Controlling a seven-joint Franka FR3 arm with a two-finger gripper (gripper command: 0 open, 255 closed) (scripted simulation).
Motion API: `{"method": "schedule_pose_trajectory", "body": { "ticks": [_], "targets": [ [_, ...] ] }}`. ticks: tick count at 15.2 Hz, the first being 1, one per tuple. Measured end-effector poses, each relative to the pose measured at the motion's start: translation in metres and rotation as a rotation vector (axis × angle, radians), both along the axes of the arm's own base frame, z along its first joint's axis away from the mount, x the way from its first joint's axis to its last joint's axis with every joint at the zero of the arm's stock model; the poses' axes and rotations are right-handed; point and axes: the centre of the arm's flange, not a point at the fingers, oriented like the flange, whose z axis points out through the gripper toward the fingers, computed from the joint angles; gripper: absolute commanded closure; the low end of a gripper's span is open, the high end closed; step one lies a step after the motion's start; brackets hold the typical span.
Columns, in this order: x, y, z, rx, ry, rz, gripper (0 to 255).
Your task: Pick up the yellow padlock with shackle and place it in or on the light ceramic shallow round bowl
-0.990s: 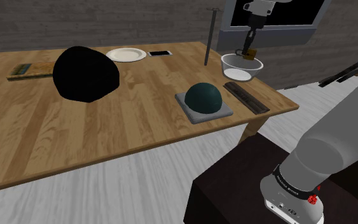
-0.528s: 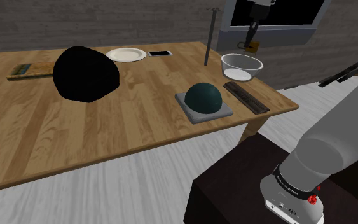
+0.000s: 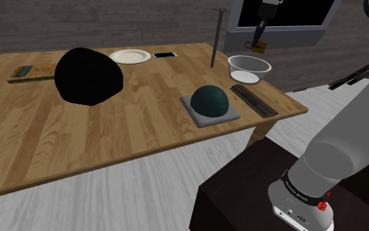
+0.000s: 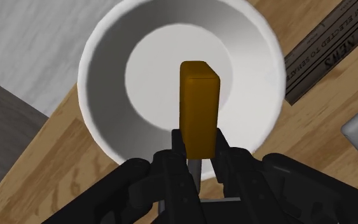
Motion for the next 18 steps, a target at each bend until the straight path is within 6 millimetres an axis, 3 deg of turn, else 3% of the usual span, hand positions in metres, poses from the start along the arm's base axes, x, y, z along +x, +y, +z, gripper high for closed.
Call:
{"method": "schedule_pose_trajectory", "body": {
  "ticks": [11,18],
  "targets": [
    [-0.001,-0.001,-0.058,0.000,0.000,0.000,255],
    [0.000,-0.001,-0.062,0.000,0.000,0.000,255]
  ]
}}
